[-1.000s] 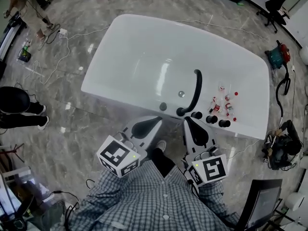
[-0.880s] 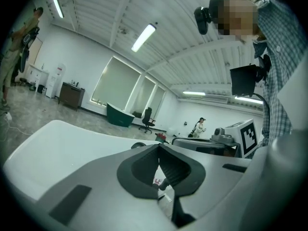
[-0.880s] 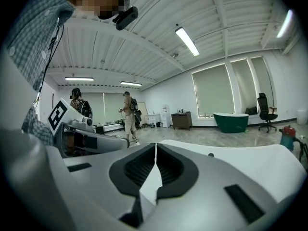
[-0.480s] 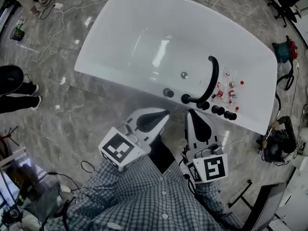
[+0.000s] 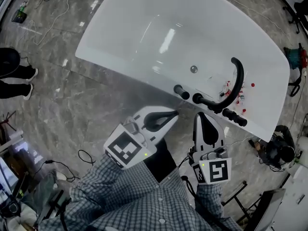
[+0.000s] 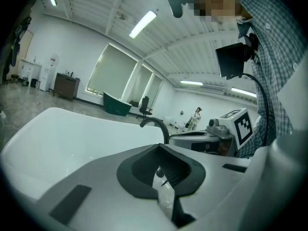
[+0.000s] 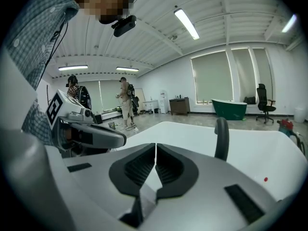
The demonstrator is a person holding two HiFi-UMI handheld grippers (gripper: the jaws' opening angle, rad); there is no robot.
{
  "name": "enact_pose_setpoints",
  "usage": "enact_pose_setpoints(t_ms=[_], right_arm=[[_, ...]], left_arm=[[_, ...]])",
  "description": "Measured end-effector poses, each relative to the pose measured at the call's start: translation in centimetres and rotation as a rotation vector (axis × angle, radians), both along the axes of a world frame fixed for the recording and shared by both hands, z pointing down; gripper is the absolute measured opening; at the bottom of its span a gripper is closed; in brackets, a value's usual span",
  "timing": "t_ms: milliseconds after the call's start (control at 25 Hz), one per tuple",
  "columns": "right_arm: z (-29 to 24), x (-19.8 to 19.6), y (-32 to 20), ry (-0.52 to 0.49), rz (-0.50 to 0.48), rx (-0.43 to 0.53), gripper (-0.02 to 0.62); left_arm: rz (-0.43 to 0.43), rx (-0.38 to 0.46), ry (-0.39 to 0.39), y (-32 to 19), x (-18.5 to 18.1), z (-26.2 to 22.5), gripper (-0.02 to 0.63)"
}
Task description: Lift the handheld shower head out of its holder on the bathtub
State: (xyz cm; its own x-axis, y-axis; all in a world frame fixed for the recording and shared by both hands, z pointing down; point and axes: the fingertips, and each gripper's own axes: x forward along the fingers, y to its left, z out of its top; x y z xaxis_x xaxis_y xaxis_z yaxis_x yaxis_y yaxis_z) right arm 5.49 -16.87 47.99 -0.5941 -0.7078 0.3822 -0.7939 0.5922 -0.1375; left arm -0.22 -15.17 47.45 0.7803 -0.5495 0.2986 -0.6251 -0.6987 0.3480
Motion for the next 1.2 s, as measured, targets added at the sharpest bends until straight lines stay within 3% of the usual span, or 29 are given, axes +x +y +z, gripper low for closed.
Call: enact_pose_setpoints(t_ms=[520,1200], right_arm=[[7.4,-0.5,-1.7,0.051,-0.014,-0.017,0.02],[16.8,0.0,-3.5,0.078,-0.021,-0.044,0.021]], left_arm=[[0.14,0.002,-0.069,-1.1,0.7,6.5,0.009],[0.19,-0.015,-0.159,-2.3,2.4,15.0,0.012]])
